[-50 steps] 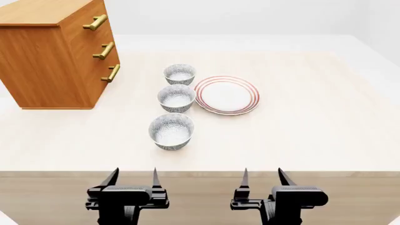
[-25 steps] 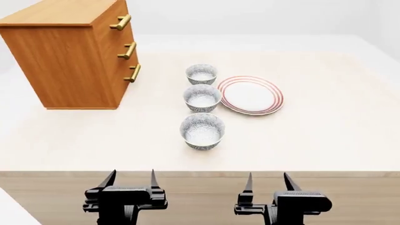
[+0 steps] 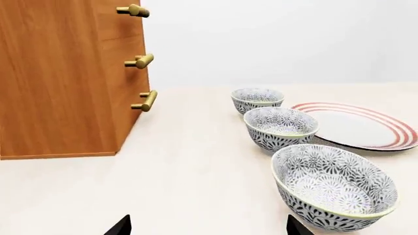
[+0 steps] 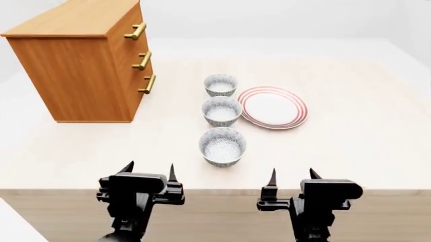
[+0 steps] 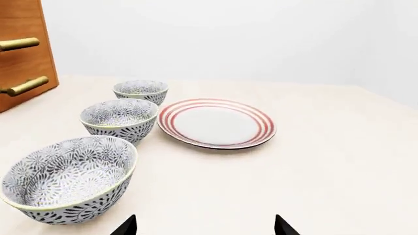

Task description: Stack the bowl in the middle on the bowl at the back.

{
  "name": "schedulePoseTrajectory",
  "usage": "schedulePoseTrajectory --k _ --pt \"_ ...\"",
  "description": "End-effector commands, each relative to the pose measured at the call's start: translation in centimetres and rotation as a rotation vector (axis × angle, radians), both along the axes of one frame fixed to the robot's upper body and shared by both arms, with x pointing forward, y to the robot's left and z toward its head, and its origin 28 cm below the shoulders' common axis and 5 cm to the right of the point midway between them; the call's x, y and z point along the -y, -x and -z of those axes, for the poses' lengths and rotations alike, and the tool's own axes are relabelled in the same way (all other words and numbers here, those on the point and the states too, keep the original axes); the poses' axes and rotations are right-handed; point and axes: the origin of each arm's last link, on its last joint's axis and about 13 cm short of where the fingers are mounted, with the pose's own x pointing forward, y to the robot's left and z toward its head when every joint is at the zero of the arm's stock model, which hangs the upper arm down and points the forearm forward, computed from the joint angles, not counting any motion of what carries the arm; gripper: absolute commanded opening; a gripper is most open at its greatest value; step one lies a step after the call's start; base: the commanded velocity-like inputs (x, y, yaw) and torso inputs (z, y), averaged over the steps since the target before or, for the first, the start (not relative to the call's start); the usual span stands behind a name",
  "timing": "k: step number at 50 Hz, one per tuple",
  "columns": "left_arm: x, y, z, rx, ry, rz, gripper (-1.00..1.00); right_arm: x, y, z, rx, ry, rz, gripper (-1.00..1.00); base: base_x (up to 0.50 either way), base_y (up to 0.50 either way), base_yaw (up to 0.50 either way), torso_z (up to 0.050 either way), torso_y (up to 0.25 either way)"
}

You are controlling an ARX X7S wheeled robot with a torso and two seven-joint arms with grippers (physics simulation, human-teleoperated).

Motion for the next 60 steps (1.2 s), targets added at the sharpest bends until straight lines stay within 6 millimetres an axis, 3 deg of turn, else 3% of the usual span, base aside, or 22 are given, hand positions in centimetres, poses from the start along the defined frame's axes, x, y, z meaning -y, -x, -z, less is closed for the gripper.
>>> schedulePoseTrajectory --k 1,11,16,27,48,60 --pt "-0.1 -3.7 -4.3 -0.001 -0.009 0.046 1.0 0.9 -2.3 -4.6 -0.022 0.023 -0.041 1.0 0.0 0.0 0.0 0.05 0.0" --pt "0.3 -7.4 -8.4 -0.004 -0.053 0.051 1.0 1.6 -4.3 -8.4 -0.01 0.062 -0.052 1.0 0.0 0.0 0.0 0.05 0.0" --pt "0.7 -8.8 -9.5 -0.042 -0.068 0.053 1.0 1.5 -5.0 -9.8 0.007 0.094 -0.058 1.0 0.02 0.0 0.0 0.038 0.0" --pt "1.2 -9.3 -10.8 -0.09 -0.077 0.102 1.0 2.1 -5.9 -10.5 0.03 0.127 -0.06 1.0 0.4 -0.15 0.0 0.0 0.0" --pt "1.4 -10.1 -10.4 -0.166 -0.067 0.151 1.0 2.4 -5.9 -10.4 0.054 0.17 -0.042 1.0 0.5 -0.02 0.0 0.0 0.0" --pt "2.1 -10.3 -9.3 -0.435 -0.136 0.208 1.0 2.4 -6.2 -9.8 0.027 0.17 -0.04 1.0 0.05 0.0 0.0 0.0 0.001"
